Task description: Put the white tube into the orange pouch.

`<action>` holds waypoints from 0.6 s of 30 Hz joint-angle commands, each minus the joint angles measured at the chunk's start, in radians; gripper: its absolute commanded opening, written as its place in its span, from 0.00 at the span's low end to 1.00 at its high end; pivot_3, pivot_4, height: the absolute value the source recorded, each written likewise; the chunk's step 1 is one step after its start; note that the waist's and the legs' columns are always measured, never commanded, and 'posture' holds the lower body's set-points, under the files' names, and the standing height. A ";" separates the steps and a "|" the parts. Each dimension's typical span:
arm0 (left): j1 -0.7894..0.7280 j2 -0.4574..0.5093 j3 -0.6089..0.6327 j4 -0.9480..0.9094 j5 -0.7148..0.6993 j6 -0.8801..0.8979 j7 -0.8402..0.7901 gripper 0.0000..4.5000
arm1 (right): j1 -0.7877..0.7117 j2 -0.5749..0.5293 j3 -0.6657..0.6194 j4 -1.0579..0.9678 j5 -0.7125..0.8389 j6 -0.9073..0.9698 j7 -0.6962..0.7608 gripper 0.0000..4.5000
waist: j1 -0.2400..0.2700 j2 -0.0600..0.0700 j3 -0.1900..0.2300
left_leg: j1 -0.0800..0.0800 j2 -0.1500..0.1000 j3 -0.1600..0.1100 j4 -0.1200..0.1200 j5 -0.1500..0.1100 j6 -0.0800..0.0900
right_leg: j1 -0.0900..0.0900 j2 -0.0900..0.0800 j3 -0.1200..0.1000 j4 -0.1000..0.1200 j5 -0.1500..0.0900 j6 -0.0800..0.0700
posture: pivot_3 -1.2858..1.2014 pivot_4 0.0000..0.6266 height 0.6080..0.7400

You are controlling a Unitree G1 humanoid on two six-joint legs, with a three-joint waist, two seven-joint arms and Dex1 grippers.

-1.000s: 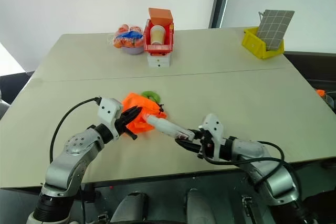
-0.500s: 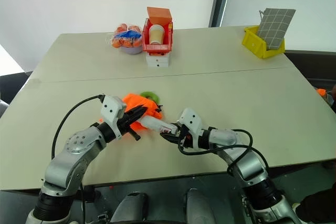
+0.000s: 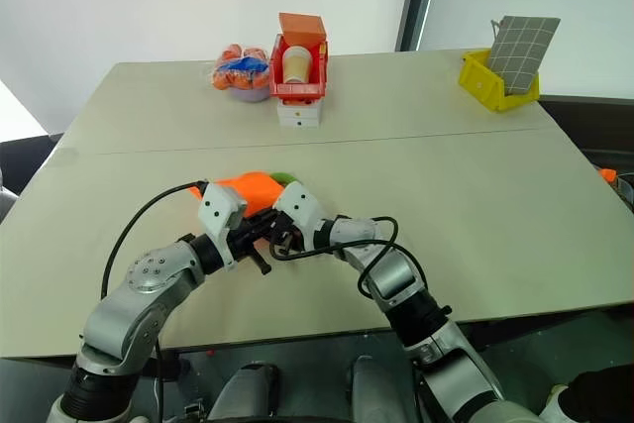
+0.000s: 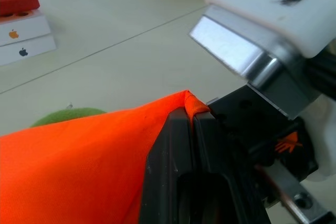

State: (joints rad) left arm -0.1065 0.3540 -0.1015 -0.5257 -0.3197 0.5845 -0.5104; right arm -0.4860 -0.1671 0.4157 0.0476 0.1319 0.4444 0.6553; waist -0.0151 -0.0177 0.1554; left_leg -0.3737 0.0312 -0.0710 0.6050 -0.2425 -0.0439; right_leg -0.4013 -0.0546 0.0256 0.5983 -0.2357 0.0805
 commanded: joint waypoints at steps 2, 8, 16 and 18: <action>0.013 0.009 0.022 -0.062 -0.039 0.007 -0.002 0.00 | -0.025 0.029 -0.027 0.012 -0.024 -0.005 -0.046 0.24 | -0.003 0.000 0.000 | 0.000 0.000 0.000 0.000 0.000 0.000 | 0.000 0.000 0.000 0.000 0.000 0.000 | 0.52 0.24 1.00; 0.047 0.027 0.066 -0.119 -0.147 0.065 -0.033 0.00 | -0.058 0.085 -0.072 0.059 -0.032 0.036 -0.134 0.24 | -0.005 0.000 0.000 | 0.001 0.001 -0.003 0.000 0.000 0.000 | 0.000 0.003 0.000 0.001 -0.001 0.001 | 0.52 0.24 1.00; 0.062 0.073 0.102 -0.112 -0.197 0.077 -0.046 0.00 | -0.036 0.083 -0.054 0.021 -0.023 0.051 -0.092 0.47 | -0.005 0.001 0.000 | 0.000 0.001 -0.004 0.000 0.000 0.000 | -0.001 0.004 0.000 0.000 -0.001 0.001 | 0.52 0.24 1.00; 0.067 0.085 0.109 -0.110 -0.204 0.077 -0.051 0.00 | -0.025 0.074 -0.056 -0.005 -0.017 0.064 -0.079 0.68 | -0.005 0.001 0.000 | 0.000 0.001 -0.004 -0.001 0.000 0.000 | -0.001 0.004 0.000 0.000 -0.001 0.001 | 0.52 0.24 1.00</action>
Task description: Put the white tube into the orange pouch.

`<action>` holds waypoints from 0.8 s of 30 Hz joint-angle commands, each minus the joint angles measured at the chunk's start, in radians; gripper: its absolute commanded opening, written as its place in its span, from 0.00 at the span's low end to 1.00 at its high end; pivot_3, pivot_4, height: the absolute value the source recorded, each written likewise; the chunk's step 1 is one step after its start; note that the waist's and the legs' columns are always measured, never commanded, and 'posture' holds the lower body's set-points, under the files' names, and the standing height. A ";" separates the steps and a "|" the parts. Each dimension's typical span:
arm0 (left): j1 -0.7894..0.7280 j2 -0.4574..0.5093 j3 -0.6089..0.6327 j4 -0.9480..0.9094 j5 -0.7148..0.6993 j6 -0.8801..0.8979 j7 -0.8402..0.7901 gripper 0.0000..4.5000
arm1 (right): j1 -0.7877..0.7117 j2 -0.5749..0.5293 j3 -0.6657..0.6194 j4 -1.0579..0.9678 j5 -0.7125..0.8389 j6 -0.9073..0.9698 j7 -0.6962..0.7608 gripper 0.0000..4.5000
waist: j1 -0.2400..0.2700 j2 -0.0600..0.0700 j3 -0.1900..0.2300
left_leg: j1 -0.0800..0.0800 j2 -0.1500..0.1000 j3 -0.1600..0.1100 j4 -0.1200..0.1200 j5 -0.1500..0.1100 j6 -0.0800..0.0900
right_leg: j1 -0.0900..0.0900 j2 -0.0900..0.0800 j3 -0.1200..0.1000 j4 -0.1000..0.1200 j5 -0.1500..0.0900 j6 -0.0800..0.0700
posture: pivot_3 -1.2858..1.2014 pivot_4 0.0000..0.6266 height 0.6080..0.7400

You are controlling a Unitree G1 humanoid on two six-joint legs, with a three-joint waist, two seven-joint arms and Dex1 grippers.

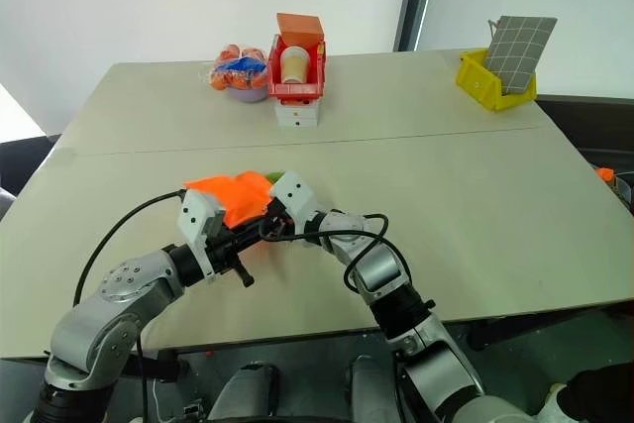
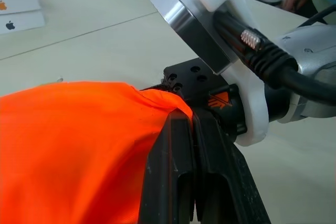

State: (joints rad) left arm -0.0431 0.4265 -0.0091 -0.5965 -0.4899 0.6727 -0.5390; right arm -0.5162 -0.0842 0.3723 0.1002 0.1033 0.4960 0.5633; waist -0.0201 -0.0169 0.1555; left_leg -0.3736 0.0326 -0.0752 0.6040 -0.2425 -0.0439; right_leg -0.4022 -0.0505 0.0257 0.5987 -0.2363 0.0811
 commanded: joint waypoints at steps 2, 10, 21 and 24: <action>0.016 0.030 0.032 -0.036 -0.041 -0.012 -0.032 0.00 | 0.023 -0.029 -0.017 -0.100 0.019 0.026 0.030 0.90 | 0.000 0.000 0.000 | 0.000 0.000 0.000 -0.001 0.000 0.000 | -0.001 0.000 0.000 0.000 0.000 0.000 | 0.52 0.24 1.00; 0.072 0.123 0.129 0.019 -0.074 -0.023 -0.106 0.00 | 0.130 -0.222 -0.052 -0.335 0.123 0.093 0.195 0.99 | 0.001 0.000 0.000 | 0.000 0.000 0.000 -0.006 0.000 0.000 | -0.003 0.000 0.000 -0.002 0.000 0.000 | 0.52 0.24 1.00; 0.231 0.332 0.232 0.107 -0.094 -0.039 -0.304 0.00 | 0.106 -0.280 -0.130 -0.283 0.128 0.062 0.169 0.99 | -0.018 0.000 0.001 | 0.000 0.001 0.000 -0.008 0.000 0.000 | -0.009 -0.001 0.000 -0.005 -0.001 -0.001 | 0.52 0.24 1.00; 0.253 0.363 0.229 0.133 -0.053 -0.086 -0.326 0.00 | 0.023 -0.193 -0.154 -0.141 0.096 0.064 0.057 0.99 | -0.026 0.001 0.001 | 0.000 0.000 0.001 -0.008 0.000 -0.001 | -0.009 -0.002 0.000 -0.006 -0.001 -0.001 | 0.52 0.24 1.00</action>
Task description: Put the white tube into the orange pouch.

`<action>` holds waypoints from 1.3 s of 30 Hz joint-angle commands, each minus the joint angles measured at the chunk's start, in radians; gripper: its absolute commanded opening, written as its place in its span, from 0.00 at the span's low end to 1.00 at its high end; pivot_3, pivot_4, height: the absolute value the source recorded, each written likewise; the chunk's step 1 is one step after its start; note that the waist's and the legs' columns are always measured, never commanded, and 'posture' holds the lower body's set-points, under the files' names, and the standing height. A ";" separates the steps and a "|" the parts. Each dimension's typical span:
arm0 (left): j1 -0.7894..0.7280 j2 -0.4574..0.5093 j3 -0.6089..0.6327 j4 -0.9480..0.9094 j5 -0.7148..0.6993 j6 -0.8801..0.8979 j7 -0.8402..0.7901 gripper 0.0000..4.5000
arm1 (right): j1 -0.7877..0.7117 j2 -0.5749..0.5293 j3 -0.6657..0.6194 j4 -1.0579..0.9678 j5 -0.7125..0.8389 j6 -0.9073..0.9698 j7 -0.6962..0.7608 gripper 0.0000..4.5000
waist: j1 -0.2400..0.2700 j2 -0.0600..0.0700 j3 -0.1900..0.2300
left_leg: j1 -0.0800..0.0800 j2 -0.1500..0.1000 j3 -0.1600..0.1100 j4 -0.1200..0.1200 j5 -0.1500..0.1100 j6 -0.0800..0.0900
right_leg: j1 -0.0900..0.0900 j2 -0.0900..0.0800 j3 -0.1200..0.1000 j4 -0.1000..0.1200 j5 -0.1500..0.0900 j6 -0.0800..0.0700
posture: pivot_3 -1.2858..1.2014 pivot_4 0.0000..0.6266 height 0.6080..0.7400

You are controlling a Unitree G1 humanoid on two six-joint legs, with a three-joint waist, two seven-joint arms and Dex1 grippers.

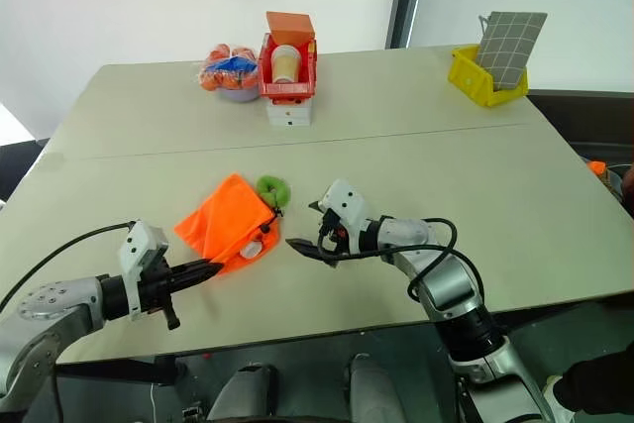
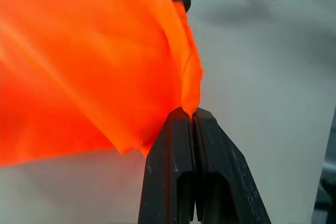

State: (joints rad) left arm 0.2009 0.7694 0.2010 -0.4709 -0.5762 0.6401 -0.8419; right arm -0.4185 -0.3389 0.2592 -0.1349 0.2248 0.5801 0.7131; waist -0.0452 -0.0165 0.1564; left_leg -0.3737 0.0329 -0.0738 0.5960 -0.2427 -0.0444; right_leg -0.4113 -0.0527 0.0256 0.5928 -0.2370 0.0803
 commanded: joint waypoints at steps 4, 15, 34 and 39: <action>-0.013 -0.015 0.038 0.002 -0.032 -0.032 -0.012 0.00 | -0.159 0.168 -0.053 0.245 -0.040 -0.039 -0.167 0.99 | 0.000 0.000 0.000 | -0.001 0.000 0.001 -0.002 0.000 0.000 | -0.001 -0.001 0.000 0.001 0.003 -0.004 | 0.52 0.24 1.00; -0.062 -0.065 0.129 0.007 -0.137 -0.009 0.040 0.63 | -0.299 0.327 -0.079 0.562 -0.089 -0.104 -0.291 1.00 | 0.000 0.002 0.001 | 0.000 0.001 0.000 -0.004 0.000 0.001 | 0.002 0.002 0.000 0.003 0.003 -0.004 | 0.52 0.24 1.00; -0.119 -0.121 0.110 0.079 -0.069 -0.109 0.068 0.64 | -0.186 0.231 -0.119 0.361 -0.087 -0.073 -0.254 0.01 | 0.002 0.001 0.001 | 0.000 0.001 0.000 -0.004 0.001 0.001 | 0.003 0.003 0.000 0.004 0.003 -0.004 | 0.52 0.24 1.00; -0.126 -0.130 0.105 0.089 -0.059 -0.120 0.070 0.64 | -0.102 0.149 -0.179 0.166 -0.036 0.009 -0.229 0.01 | 0.003 0.000 0.000 | 0.000 0.001 0.000 -0.004 0.001 0.001 | 0.003 0.003 0.000 0.004 0.003 -0.004 | 0.52 0.24 1.00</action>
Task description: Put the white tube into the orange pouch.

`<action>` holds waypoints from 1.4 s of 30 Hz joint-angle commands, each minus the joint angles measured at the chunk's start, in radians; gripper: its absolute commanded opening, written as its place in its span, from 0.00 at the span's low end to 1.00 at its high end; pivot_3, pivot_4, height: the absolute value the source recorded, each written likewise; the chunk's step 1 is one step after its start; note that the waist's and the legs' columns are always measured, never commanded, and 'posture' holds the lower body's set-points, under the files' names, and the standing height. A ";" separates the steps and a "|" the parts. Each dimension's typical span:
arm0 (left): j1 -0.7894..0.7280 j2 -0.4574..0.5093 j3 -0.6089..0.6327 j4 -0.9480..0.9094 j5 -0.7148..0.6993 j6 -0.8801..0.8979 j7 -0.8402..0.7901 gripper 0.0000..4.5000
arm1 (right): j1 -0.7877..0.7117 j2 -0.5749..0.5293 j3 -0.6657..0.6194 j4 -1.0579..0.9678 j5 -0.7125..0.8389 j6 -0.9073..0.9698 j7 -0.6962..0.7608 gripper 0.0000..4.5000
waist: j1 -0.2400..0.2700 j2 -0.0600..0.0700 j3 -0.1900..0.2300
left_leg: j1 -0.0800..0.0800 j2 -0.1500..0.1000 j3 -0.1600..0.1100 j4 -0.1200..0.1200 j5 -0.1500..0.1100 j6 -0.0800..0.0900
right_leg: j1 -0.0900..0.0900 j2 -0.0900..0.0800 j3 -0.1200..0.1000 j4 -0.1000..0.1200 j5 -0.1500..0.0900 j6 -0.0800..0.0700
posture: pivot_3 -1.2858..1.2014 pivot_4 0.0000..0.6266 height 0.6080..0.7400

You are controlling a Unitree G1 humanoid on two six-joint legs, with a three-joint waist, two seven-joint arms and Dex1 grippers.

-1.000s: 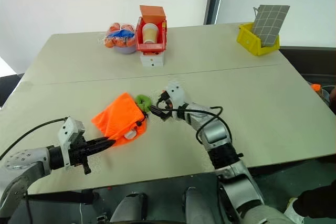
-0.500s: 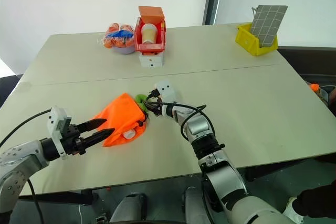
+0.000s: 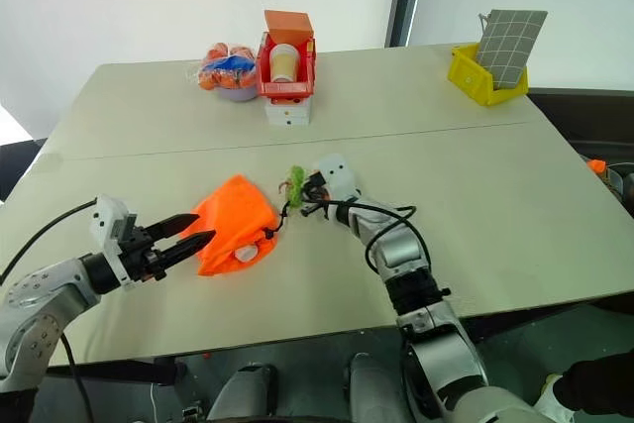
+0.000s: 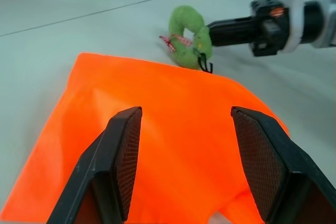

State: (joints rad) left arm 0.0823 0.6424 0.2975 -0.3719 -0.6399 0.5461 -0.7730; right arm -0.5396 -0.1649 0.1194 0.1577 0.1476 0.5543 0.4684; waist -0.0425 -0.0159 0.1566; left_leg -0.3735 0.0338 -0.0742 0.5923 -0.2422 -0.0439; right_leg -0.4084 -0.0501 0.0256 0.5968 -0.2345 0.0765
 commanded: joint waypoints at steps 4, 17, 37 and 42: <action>-0.017 -0.010 -0.001 0.008 0.014 -0.038 0.007 0.64 | 0.083 -0.096 -0.055 -0.247 0.051 0.087 0.032 0.01 | -0.003 0.000 0.000 | 0.000 0.000 0.000 0.000 0.000 0.000 | 0.000 0.000 0.000 0.000 -0.001 0.002 | 0.52 0.24 1.00; -0.046 -0.026 -0.029 0.035 0.034 -0.061 0.006 0.64 | 0.025 -0.014 -0.016 -0.188 0.026 0.146 -0.063 0.63 | -0.002 -0.001 0.000 | 0.000 0.000 0.000 0.000 0.000 0.000 | 0.000 0.000 0.000 0.000 0.000 0.000 | 0.52 0.24 1.00; -0.029 -0.024 -0.053 0.010 0.032 -0.081 -0.042 0.64 | -0.068 0.045 -0.013 0.026 -0.013 0.143 -0.117 0.01 | -0.001 0.000 0.000 | 0.000 0.000 0.000 0.000 0.000 0.000 | 0.000 0.001 0.000 0.000 0.000 -0.001 | 0.52 0.24 1.00; -0.076 -0.024 -0.050 0.034 0.025 -0.071 -0.033 0.64 | 0.030 0.005 -0.102 -0.148 0.046 0.078 -0.093 0.01 | 0.004 0.000 0.000 | 0.000 0.000 0.000 0.000 0.000 0.000 | 0.000 0.001 0.000 0.000 0.000 -0.001 | 0.52 0.24 1.00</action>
State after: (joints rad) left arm 0.0265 0.6144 0.2367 -0.3258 -0.6004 0.4843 -0.8041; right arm -0.5258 -0.1436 0.0726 0.1190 0.1519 0.6691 0.3574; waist -0.0384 -0.0160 0.1565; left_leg -0.3742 0.0340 -0.0746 0.5927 -0.2421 -0.0438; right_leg -0.4085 -0.0496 0.0255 0.5963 -0.2343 0.0760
